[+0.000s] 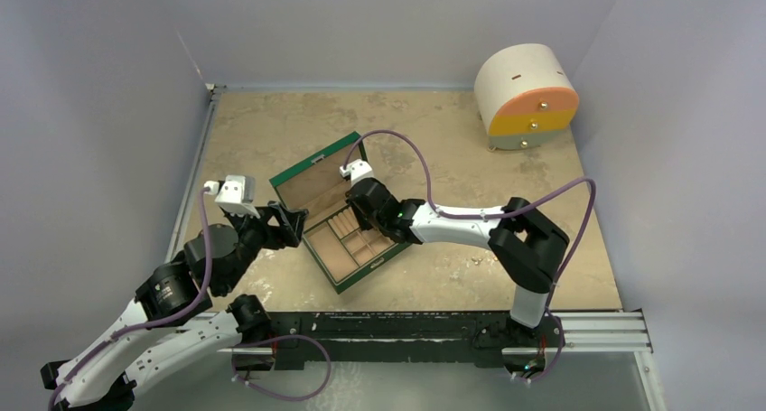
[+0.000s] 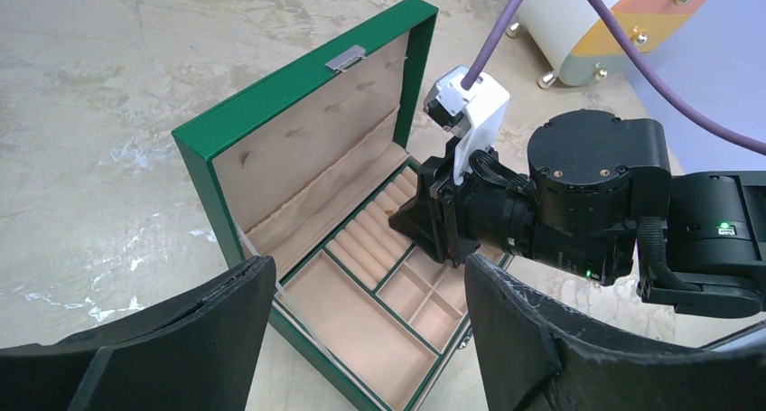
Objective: Organize the mixed jewelry
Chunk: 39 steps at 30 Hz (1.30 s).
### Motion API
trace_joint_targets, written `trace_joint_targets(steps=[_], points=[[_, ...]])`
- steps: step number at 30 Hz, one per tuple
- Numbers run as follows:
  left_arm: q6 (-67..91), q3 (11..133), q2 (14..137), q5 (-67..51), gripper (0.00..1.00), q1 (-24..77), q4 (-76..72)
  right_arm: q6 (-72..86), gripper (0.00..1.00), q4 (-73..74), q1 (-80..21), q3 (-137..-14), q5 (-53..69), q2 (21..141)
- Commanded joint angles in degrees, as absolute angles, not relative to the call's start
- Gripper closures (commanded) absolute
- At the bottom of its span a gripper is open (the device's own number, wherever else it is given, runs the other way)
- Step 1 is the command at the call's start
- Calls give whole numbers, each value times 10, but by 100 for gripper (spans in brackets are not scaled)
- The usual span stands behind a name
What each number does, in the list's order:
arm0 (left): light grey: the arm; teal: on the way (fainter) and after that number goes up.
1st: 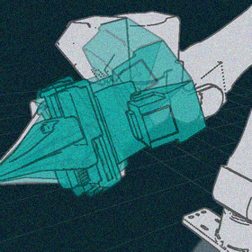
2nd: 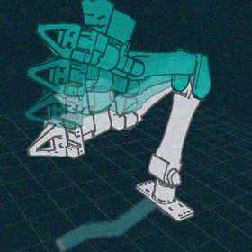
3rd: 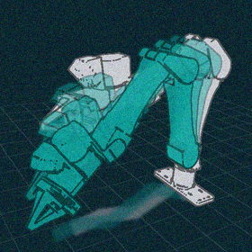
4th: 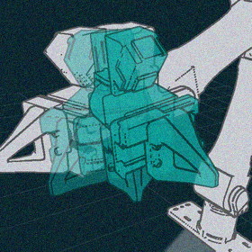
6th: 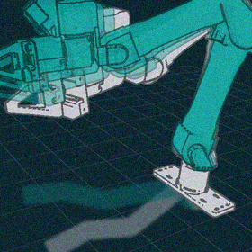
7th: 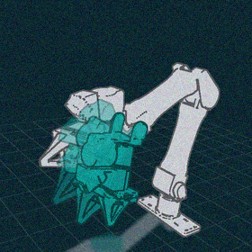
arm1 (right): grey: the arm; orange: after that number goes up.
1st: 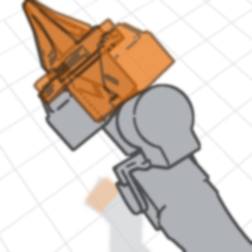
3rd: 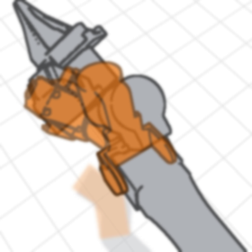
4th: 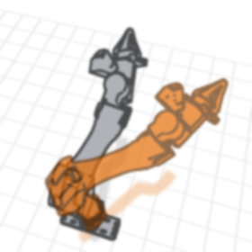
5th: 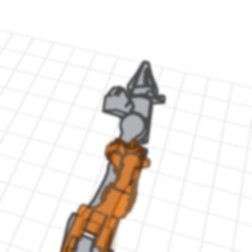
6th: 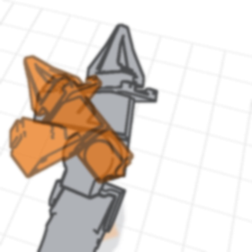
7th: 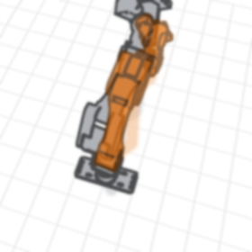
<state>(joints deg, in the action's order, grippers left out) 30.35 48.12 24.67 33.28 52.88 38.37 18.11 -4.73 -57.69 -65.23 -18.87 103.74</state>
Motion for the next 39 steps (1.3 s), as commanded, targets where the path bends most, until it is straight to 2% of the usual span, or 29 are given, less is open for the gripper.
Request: trace_joint_targets(steps=[1, 4, 10, 19, 30, 39], points=[[292, 490, 254, 340, 24, 526, 368, 193, 73, -19, -577, -658, -208, 1004], [292, 490, 256, 340, 23, 526, 368, 206, 68, -2, -577, -661, -218, 977], [292, 490, 260, 338, 23, 525, 368, 246, 64, 59, -577, -650, -234, 916], [288, 489, 268, 329, 23, 520, 365, 315, 63, 182, -565, -594, -335, 801], [281, 488, 281, 306, 23, 499, 357, 416, 63, 260, -461, -455, -323, 679], [281, 487, 290, 300, 24, 493, 357, 466, 66, 265, -362, -381, -305, 651]])
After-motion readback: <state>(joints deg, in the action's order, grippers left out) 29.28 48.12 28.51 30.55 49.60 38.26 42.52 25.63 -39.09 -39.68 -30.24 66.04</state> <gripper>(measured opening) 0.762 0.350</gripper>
